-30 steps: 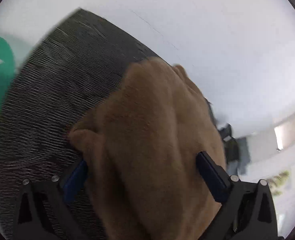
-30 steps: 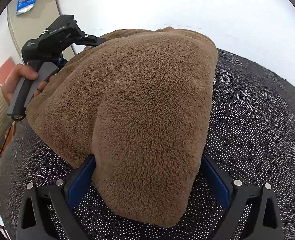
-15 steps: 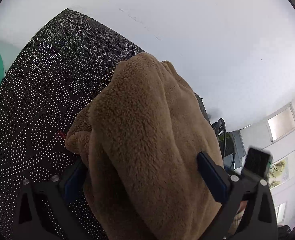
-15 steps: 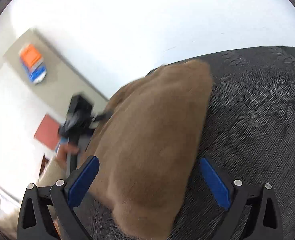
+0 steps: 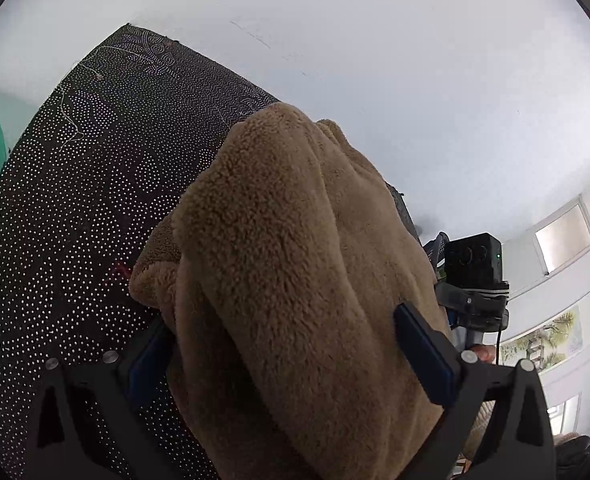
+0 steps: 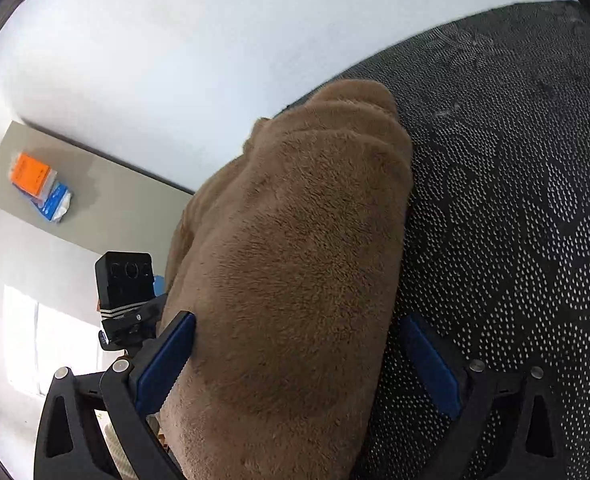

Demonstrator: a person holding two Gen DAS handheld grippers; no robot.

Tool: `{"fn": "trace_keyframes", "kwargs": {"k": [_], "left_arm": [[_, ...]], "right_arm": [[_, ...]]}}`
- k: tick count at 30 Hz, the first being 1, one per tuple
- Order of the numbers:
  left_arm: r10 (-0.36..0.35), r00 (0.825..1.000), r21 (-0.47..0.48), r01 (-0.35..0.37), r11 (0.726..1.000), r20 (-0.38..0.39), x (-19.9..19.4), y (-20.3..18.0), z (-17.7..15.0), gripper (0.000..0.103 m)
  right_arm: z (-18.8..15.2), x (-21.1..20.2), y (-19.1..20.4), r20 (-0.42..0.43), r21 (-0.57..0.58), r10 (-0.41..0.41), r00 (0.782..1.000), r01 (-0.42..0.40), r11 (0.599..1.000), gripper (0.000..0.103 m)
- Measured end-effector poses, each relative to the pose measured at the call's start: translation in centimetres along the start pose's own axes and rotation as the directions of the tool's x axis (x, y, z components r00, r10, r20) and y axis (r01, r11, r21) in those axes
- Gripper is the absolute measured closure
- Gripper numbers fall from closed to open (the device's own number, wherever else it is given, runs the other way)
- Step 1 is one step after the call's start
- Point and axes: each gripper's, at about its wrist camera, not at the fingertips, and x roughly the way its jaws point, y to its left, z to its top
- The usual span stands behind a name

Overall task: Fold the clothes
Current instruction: 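Grasp the bundle's side with the right gripper while the left gripper holds the other side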

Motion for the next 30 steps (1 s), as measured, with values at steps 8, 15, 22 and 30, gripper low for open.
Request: {"fn": "trace_keyframes", "kwargs": {"k": [8, 15, 22, 30], "left_arm": [[0.018, 1.0, 0.003, -0.017, 1.0, -0.017, 0.5, -0.9, -1.0, 0.001], [0.011, 0.999, 0.042, -0.009, 0.999, -0.032, 1.0, -1.4, -1.8, 0.001], [0.185, 0.983, 0.117, -0.184, 0.976, 0.003, 2.4, -4.4, -3.8, 0.0], [0.198, 0.98, 0.123, -0.198, 0.972, 0.015, 2.8, -5.3, -5.4, 0.0]], "right_arm": [[0.4, 2.5, 1.6, -0.08, -0.073, 0.043, 0.996, -0.049, 0.996, 0.0], [0.6, 3.4, 2.3, -0.101, -0.098, 0.048, 0.994, -0.058, 0.993, 0.0], [0.1, 3.8, 3.2, -0.086, -0.181, 0.032, 0.996, -0.047, 0.982, 0.0], [0.4, 4.9, 3.9, -0.097, -0.206, 0.032, 0.995, -0.051, 0.977, 0.0]]}}
